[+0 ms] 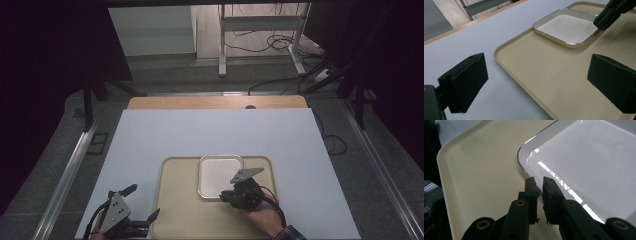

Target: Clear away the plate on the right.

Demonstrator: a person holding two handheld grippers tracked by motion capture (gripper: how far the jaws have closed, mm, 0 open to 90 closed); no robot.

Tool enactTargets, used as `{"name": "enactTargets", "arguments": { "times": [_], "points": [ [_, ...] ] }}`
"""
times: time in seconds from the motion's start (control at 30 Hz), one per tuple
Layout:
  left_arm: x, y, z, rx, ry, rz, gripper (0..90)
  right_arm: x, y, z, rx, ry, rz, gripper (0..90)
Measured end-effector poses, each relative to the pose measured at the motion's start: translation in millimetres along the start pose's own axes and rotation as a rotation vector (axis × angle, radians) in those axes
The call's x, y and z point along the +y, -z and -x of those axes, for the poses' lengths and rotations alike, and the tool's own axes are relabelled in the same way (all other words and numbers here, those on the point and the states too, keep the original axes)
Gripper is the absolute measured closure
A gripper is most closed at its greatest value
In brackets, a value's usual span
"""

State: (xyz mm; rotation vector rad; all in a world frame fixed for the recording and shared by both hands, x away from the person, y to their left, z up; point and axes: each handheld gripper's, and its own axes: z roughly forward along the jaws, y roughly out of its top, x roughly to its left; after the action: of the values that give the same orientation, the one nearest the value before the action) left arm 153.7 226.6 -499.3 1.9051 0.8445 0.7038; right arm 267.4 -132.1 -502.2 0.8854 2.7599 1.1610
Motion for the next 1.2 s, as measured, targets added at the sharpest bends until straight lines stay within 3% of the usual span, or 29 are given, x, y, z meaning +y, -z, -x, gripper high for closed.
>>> {"name": "enactTargets", "arguments": {
  "times": [0.4, 1.2],
  "points": [
    [0.1, -0.1, 0.2, -0.001, -0.003, 0.0, 2.8, 0.2, 18.1, 12.1, -0.062, -0.025, 0.06, 65.6],
    [0.3, -0.4, 0.8, -0.001, -0.008, -0.001, 2.8, -5.0, 42.3, 25.1, -0.123, -0.027, 0.128, 37.9]
  ]
}}
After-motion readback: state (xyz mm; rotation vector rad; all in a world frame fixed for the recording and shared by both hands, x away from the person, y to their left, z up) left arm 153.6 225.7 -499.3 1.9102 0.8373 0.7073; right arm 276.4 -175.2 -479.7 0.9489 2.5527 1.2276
